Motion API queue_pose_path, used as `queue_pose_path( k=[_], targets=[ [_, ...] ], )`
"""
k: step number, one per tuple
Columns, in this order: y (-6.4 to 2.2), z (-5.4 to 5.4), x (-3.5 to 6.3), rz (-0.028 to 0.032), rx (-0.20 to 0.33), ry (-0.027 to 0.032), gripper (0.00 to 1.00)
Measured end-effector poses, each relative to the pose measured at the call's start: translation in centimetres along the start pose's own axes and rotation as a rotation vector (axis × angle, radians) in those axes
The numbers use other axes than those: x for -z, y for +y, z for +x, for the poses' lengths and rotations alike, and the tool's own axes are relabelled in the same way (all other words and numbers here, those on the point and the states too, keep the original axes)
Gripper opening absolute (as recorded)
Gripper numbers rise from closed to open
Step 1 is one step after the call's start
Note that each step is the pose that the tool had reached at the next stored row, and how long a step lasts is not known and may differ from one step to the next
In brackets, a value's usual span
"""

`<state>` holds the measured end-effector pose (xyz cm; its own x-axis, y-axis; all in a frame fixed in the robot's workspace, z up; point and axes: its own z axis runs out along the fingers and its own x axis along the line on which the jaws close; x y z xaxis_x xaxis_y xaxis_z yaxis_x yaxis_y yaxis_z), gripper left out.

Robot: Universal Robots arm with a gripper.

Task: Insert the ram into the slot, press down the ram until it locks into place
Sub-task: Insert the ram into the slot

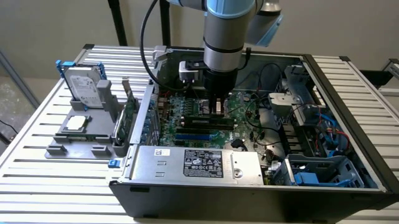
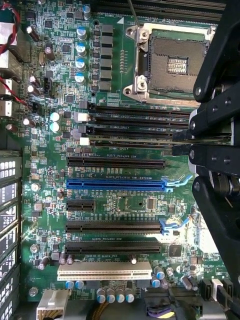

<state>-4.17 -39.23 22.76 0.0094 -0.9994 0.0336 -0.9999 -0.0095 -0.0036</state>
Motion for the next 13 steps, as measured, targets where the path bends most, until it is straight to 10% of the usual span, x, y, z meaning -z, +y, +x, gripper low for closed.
queue_pose_path(
  k=[13],
  targets=[
    [0.03,-0.01,-0.2,0.0,0.001,0.0001,0.15]
  ],
)
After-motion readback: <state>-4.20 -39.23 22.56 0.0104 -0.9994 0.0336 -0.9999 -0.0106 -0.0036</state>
